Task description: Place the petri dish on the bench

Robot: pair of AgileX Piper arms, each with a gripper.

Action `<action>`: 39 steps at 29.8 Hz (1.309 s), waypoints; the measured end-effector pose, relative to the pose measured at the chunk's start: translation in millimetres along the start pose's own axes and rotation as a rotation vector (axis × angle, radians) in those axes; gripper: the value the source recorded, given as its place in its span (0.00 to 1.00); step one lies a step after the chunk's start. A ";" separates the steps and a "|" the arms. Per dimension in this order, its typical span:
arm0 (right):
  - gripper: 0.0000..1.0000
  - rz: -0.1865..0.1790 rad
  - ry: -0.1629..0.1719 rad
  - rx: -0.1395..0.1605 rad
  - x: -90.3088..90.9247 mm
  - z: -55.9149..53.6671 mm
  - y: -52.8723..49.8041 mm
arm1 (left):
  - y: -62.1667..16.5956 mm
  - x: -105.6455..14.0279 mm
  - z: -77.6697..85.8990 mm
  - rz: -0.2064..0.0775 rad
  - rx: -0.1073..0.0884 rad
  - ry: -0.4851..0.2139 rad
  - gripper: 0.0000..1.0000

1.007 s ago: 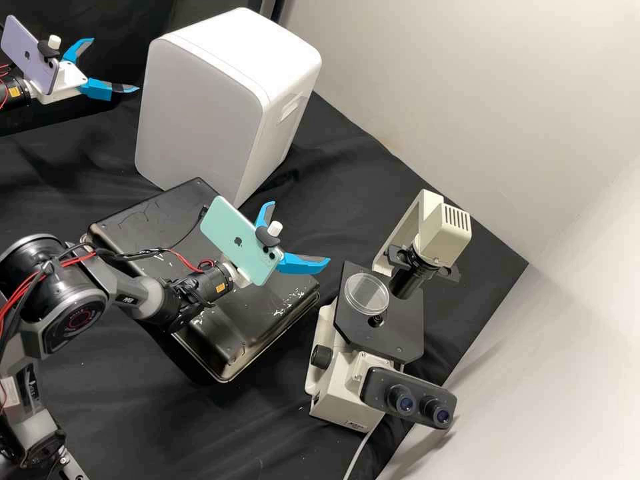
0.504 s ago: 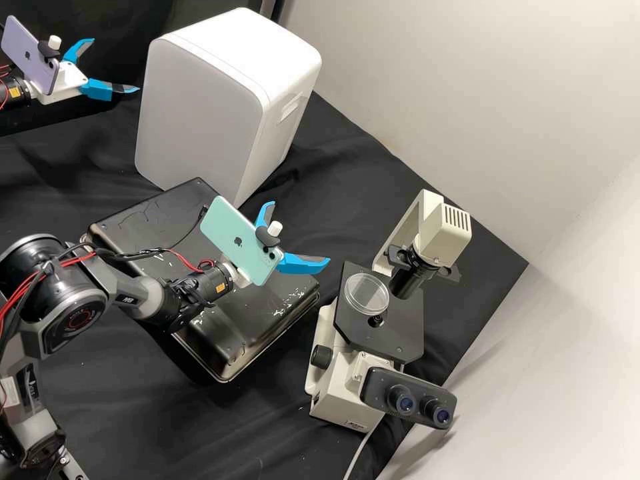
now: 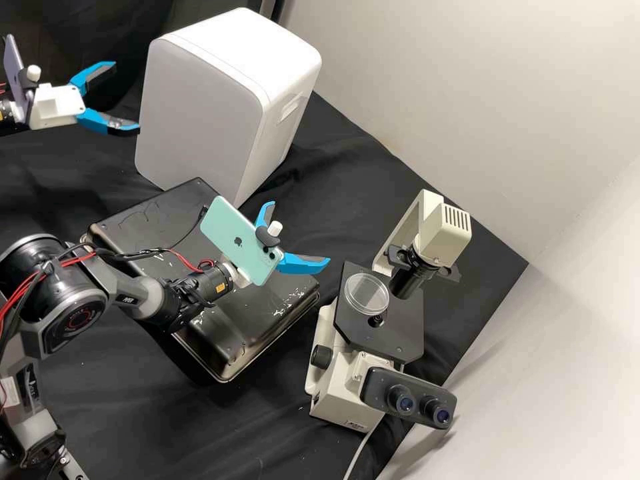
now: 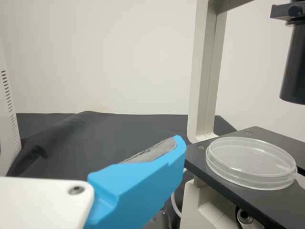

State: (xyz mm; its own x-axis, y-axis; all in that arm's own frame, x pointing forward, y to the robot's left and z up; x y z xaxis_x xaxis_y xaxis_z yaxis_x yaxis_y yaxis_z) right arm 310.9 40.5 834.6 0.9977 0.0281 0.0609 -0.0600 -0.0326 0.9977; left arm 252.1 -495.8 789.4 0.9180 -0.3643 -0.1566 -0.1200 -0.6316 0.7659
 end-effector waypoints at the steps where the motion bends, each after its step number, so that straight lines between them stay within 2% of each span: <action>1: 1.00 0.000 0.000 0.000 0.0 0.0 0.0 | -2.0 -3.9 3.5 -0.011 -0.007 -0.015 1.00; 3: 1.00 0.000 0.000 0.000 0.0 0.0 0.0 | -4.9 -13.6 10.8 -0.029 -0.023 -0.042 1.00; 6: 1.00 0.000 0.000 0.000 0.0 0.0 0.0 | -6.1 -24.2 19.4 -0.042 -0.039 -0.074 1.00; 9: 1.00 0.000 0.000 0.000 0.0 0.0 0.0 | -8.2 -34.5 27.3 -0.059 -0.050 -0.108 1.00; 17: 1.00 0.000 0.000 0.000 0.0 0.0 0.0 | -10.8 -57.2 45.3 -0.081 -0.058 -0.188 1.00; 21: 1.00 0.000 0.000 0.000 0.0 0.0 0.0 | -9.8 -70.7 54.1 -0.077 -0.060 -0.228 1.00; 26: 1.00 0.000 0.000 0.000 0.0 0.0 0.0 | -11.2 -78.0 61.3 -0.084 -0.066 -0.265 1.00; 31: 1.00 0.000 0.000 0.000 0.0 0.0 0.0 | -10.8 -78.2 62.1 -0.082 -0.066 -0.270 1.00; 39: 1.00 0.000 0.000 0.000 0.0 0.0 0.0 | -8.5 -85.0 62.9 -0.065 -0.064 -0.273 1.00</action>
State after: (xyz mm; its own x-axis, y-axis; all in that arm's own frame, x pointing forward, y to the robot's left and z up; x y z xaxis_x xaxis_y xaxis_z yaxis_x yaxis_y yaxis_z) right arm 310.9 40.5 834.6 0.9977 0.0281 0.0609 -0.0600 -0.0326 0.9977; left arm 151.4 -502.6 756.9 0.7861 -0.5006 -0.3626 -0.0317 -0.6184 0.7852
